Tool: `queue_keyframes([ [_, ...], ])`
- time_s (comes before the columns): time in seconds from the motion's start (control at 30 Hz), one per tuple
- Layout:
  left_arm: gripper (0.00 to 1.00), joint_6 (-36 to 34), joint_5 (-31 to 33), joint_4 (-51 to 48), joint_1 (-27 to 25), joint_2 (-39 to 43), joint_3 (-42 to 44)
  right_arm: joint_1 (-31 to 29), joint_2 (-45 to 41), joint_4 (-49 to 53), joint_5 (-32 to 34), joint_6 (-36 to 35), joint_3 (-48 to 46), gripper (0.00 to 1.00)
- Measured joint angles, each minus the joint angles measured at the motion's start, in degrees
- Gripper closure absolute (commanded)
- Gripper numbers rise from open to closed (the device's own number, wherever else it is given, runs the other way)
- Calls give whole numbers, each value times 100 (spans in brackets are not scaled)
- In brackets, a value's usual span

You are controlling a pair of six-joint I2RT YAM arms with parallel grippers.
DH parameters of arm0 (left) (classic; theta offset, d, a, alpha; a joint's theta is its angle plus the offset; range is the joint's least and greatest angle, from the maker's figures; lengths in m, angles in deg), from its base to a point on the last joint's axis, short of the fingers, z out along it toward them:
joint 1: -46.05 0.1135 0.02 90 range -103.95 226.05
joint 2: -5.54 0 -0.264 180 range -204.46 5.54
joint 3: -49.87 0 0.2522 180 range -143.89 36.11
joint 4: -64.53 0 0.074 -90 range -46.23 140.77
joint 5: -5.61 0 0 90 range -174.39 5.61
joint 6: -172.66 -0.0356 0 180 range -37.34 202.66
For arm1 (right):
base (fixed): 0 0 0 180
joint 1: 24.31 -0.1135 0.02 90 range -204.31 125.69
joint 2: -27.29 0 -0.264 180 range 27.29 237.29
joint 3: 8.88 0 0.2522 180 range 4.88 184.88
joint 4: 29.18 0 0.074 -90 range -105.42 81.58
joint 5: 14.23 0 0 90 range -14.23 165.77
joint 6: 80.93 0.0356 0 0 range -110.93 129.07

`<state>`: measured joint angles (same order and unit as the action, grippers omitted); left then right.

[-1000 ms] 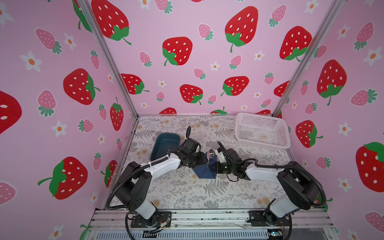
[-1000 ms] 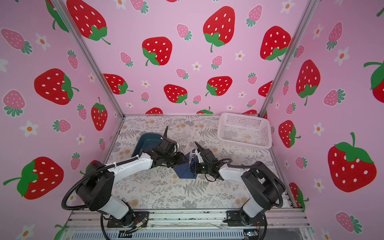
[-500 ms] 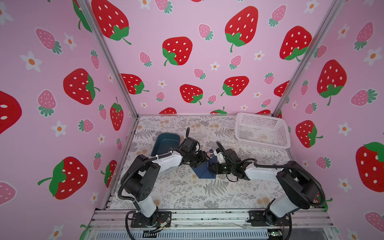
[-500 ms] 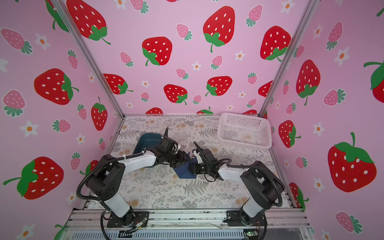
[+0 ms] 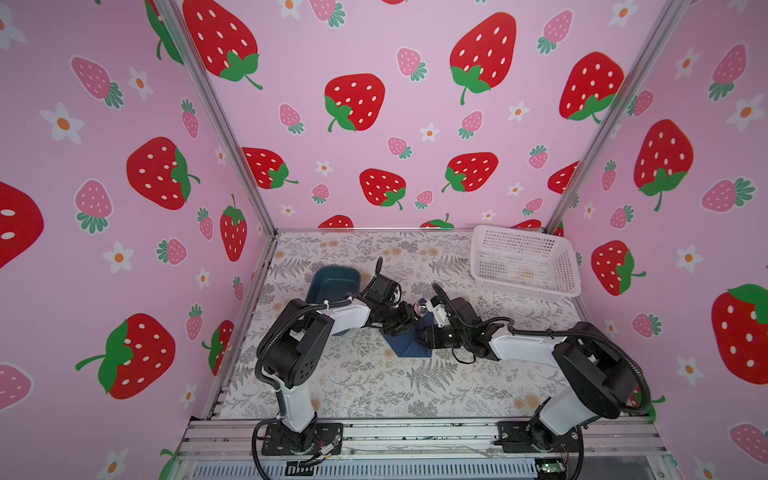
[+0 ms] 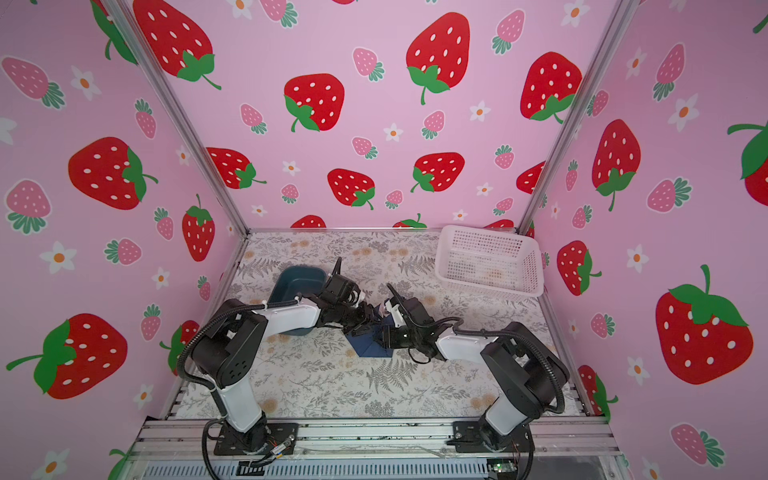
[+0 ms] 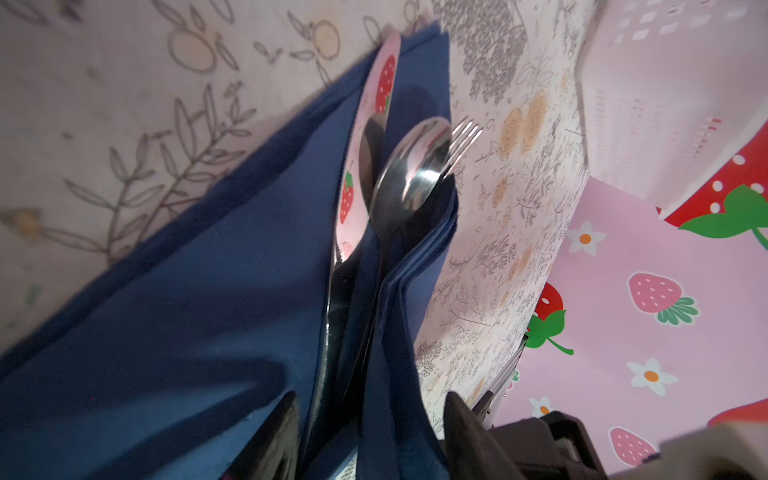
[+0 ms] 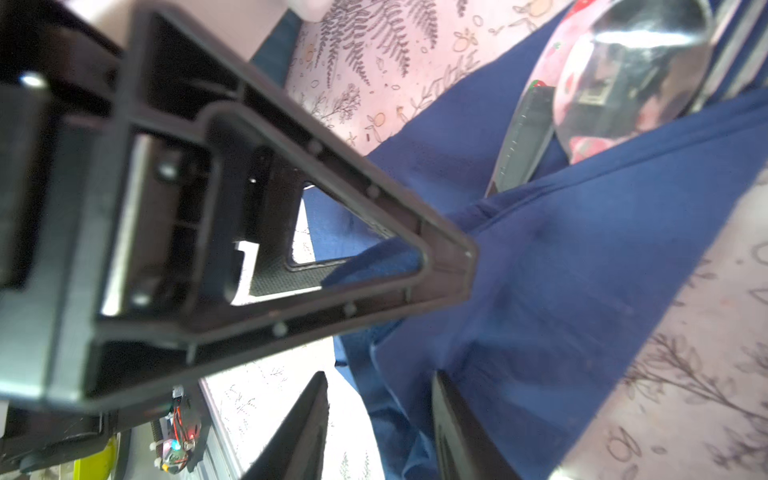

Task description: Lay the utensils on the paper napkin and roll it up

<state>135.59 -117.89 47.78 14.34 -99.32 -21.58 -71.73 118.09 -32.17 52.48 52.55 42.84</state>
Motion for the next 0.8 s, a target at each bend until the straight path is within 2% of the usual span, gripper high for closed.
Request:
queue_keyframes([
  [0.03, 41, -4, -20, 9, 0, 0, -2, -2, 0, -61, -57, 4, -9, 49],
  [0.2, 41, -17, -114, 13, 7, 0, -2, -33, 0, -345, -262, -9, -101, 49],
  [0.33, 47, -20, -170, 20, 11, -4, -2, -35, 0, -382, -273, -9, -107, 49],
  [0.67, 86, -94, -256, 13, 11, -74, -42, -35, 0, -407, -243, -9, -107, 51],
  [0.8, 93, -184, -256, 15, 11, -74, -44, -31, -68, -330, -105, 13, -133, 52],
])
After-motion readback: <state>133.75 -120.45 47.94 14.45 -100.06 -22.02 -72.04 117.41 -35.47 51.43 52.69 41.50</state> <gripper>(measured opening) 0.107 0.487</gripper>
